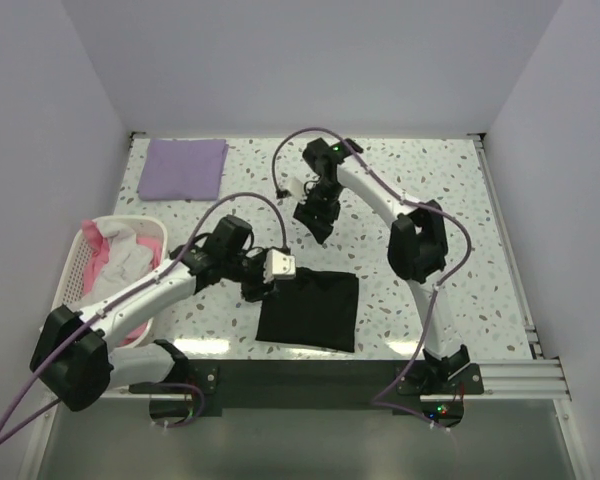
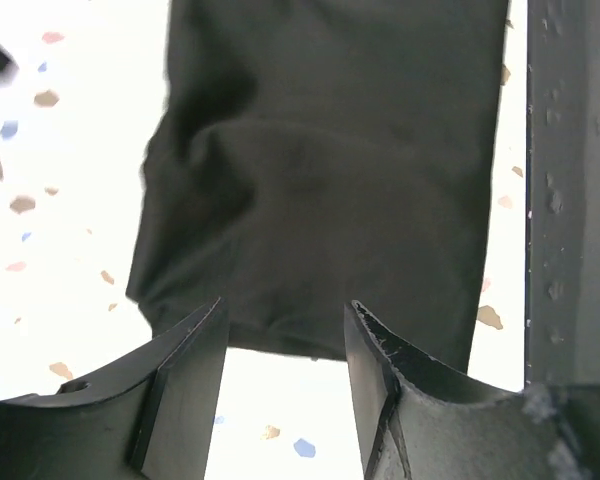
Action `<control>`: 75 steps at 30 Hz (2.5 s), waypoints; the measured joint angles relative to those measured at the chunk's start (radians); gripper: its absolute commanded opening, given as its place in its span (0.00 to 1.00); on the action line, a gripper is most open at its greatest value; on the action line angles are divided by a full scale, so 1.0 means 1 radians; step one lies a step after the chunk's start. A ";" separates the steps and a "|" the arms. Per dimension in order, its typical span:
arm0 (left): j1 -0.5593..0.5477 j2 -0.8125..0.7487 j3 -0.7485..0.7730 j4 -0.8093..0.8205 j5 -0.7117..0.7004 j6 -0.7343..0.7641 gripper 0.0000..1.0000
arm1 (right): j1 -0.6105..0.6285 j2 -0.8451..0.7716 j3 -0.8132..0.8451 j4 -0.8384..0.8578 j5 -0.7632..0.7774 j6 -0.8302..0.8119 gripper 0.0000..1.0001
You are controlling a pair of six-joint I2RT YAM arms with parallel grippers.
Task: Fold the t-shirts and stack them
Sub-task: Fold the tshirt
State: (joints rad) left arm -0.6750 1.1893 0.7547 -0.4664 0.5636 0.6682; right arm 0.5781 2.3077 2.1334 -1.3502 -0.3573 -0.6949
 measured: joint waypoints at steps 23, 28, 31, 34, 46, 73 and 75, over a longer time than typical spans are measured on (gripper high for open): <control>0.339 0.716 0.541 -0.320 0.271 0.063 0.57 | -0.200 -0.366 -0.621 0.148 -0.261 0.000 0.73; 0.339 0.777 0.557 -0.332 0.285 0.076 0.56 | -0.196 -0.365 -0.662 0.214 -0.255 -0.001 0.67; 0.339 0.805 0.566 -0.336 0.288 0.076 0.52 | -0.186 -0.356 -0.681 0.242 -0.245 -0.001 0.62; 0.338 0.819 0.571 -0.336 0.290 0.076 0.52 | -0.172 -0.337 -0.693 0.266 -0.228 0.000 0.61; 0.331 0.842 0.577 -0.336 0.317 0.075 0.27 | -0.146 -0.304 -0.717 0.301 -0.201 0.006 0.43; 0.342 0.671 0.503 -0.370 0.150 0.083 0.00 | -0.146 -0.307 -0.664 0.223 -0.125 0.015 0.00; 0.347 0.671 0.489 -0.360 0.117 0.077 0.00 | -0.146 -0.308 -0.664 0.230 -0.105 0.022 0.00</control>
State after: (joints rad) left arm -0.3283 1.8603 1.2438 -0.8261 0.6807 0.7448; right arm 0.4320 1.9999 1.4696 -1.1206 -0.4625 -0.6727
